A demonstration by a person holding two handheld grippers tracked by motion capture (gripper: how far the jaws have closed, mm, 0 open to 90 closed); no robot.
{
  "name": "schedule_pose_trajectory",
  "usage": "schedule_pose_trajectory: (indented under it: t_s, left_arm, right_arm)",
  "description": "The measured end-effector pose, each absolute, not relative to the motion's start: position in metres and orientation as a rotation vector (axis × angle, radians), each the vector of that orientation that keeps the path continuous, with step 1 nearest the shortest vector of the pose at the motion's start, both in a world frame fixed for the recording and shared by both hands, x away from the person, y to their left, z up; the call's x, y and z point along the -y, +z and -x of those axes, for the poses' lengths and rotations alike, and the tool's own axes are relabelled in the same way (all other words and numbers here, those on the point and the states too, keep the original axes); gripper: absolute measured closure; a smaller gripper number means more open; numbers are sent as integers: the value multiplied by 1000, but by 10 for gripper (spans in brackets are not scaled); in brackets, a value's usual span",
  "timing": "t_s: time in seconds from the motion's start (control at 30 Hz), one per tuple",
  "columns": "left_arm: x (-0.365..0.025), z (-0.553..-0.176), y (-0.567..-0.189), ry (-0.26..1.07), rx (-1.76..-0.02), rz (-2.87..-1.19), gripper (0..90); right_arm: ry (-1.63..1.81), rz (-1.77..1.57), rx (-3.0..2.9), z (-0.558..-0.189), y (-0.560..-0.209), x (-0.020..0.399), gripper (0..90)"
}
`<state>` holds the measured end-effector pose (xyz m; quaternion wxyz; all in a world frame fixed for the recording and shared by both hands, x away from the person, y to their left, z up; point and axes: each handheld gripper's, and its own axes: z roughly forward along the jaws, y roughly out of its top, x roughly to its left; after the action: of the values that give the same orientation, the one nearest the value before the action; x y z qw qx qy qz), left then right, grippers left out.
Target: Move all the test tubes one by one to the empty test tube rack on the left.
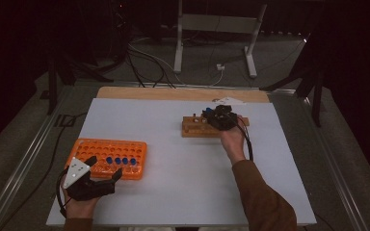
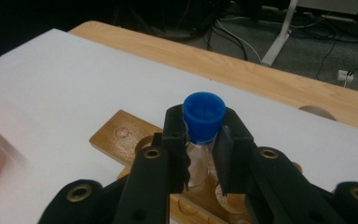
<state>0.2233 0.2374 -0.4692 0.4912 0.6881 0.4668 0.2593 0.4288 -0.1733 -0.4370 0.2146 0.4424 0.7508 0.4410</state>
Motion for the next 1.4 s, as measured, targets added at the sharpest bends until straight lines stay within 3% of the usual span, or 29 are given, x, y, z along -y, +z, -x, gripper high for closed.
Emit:
schedule_pose_trajectory:
  t_s: [1.4]
  left_arm:
    - [-237, -222, -464, 643, -1132, -1646, 7]
  right_arm:
    - [1395, -1078, -2114, -381, -392, 188, 759]
